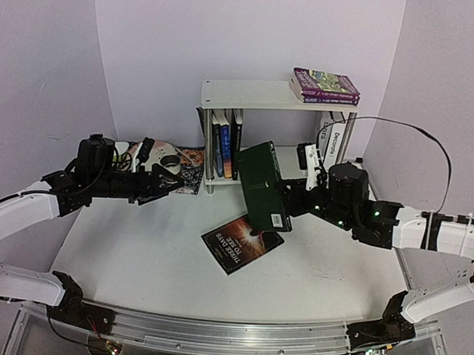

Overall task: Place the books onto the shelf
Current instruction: Pass from the right arm to the left

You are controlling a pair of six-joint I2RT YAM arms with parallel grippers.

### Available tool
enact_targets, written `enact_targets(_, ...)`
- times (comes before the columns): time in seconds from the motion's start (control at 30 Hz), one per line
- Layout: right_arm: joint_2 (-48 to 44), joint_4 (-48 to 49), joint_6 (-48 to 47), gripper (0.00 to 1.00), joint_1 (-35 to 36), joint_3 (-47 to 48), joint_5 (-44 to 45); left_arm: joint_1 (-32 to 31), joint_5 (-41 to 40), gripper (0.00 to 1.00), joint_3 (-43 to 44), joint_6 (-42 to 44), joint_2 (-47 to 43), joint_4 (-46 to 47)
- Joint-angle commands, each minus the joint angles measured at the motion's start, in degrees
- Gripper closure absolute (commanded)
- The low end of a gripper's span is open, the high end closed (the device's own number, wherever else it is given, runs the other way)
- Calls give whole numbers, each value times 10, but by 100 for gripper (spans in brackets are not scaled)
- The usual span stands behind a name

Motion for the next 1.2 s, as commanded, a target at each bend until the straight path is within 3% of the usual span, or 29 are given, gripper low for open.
enact_targets(0.0,-82,-7,129,100,4,57,-150,2,89,0,3,-37,26,156)
enact_targets(0.4,-92,23,321,100,4,111,-272,-9,188,0,6,-179,91,356)
enact_targets(0.77,-24,179,454,100,4,147,-311,-33,209,2,8,-202,105,397)
enact_targets(0.83,-13,193,465,100,4,145,-308,-34,224,13,6,-230,109,439)
enact_targets(1.0,-1,193,457,100,4,131,-303,-34,230,75,-7,-257,96,487)
enact_targets(1.07,-6,174,437,87,4,123,-306,-33,227,95,-15,-240,82,486)
enact_targets(1.17,-25,49,377,64,4,133,-328,-29,252,100,-21,-221,75,487)
